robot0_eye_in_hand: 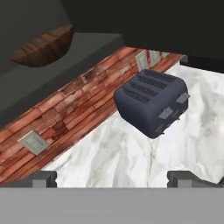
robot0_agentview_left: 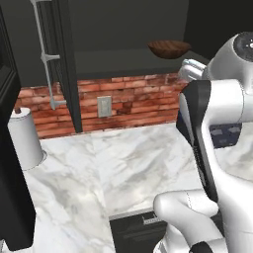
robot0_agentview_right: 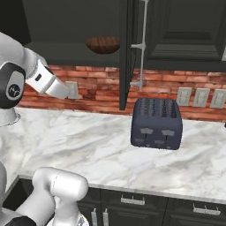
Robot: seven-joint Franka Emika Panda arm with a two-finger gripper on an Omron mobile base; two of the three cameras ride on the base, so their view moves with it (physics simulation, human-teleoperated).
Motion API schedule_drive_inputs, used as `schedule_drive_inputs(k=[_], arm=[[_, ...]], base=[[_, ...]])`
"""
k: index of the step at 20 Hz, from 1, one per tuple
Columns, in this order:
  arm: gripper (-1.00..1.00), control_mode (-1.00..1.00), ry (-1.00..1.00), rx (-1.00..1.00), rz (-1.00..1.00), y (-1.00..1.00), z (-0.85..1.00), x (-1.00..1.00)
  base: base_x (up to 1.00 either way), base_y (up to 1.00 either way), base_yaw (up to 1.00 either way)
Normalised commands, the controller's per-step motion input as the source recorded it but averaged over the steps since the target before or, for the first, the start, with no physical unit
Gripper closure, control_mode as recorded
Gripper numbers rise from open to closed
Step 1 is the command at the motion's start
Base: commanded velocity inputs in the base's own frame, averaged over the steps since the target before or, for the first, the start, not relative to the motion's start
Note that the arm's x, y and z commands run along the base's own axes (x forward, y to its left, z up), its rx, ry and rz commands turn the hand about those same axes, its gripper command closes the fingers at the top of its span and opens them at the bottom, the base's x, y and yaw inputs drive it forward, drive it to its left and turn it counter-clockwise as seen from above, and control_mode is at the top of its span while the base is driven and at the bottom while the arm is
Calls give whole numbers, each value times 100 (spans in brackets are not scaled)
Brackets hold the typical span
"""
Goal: Take the smaller bowl and place it next to the appetizer plate on the dining counter , and place the larger bowl next to the plate with cooked food.
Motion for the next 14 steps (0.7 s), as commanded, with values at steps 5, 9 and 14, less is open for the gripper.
schedule_drive_inputs(k=[5, 9, 14], arm=[[-100, -100, -35, 14, 6, 1, 1, 17], [-100, -100, -20, 4, 0, 1, 17, 17], [-100, -100, 3, 3, 0, 6, 42, 37]], base=[[0, 0, 0], [0, 0, 0], [0, 0, 0]])
